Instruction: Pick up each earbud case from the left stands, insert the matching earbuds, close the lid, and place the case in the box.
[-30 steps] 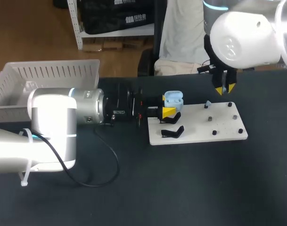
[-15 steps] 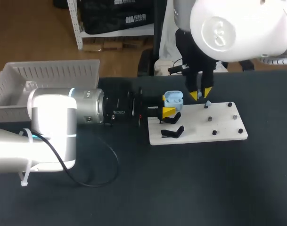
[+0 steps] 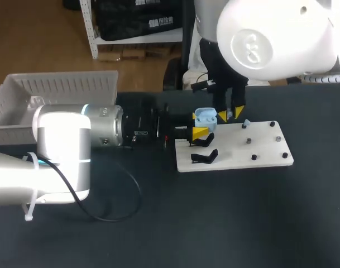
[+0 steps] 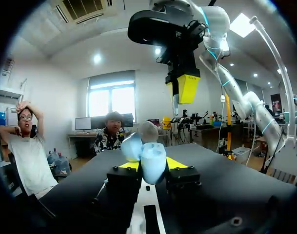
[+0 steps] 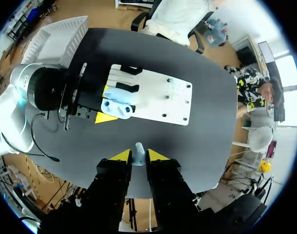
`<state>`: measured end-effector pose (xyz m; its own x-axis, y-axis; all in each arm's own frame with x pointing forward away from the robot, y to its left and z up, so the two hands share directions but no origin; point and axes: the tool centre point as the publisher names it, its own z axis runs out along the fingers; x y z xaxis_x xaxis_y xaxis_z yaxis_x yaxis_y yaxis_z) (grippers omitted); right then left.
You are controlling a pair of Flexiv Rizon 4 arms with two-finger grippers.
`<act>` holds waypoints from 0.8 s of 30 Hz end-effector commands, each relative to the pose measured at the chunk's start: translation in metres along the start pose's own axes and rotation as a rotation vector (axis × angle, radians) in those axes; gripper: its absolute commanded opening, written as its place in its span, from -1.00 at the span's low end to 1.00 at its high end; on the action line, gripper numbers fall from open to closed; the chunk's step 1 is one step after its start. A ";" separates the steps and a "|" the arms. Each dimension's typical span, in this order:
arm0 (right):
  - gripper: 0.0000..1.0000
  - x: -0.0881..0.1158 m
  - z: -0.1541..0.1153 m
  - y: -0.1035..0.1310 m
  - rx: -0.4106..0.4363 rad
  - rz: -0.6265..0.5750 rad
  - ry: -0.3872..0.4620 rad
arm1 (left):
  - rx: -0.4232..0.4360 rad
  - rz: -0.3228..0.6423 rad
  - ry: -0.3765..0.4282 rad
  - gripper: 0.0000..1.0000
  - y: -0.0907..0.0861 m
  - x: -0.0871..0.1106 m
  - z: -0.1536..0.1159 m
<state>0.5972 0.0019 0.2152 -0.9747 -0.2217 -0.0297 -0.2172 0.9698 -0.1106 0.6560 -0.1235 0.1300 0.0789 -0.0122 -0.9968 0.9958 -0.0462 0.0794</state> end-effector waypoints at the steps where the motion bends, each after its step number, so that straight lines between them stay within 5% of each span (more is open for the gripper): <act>1: -1.00 -0.005 0.000 0.006 -0.019 0.135 0.016 | -0.002 0.004 -0.006 -1.00 0.000 0.002 0.000; 3: -1.00 -0.010 0.000 0.012 -0.072 0.255 0.017 | -0.002 0.004 -0.006 -1.00 0.000 0.002 0.000; 13: -1.00 -0.027 0.001 0.026 -0.048 0.535 0.021 | -0.002 0.004 -0.006 -1.00 0.000 0.002 0.000; 24: -1.00 -0.032 0.003 0.026 -0.027 0.557 0.013 | -0.002 0.004 -0.006 -1.00 0.000 0.002 0.000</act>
<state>0.6230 0.0327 0.2098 -0.9438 0.3242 -0.0639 0.3276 0.9433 -0.0539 0.6560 -0.1235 0.1300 0.0789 -0.0122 -0.9968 0.9958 -0.0462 0.0794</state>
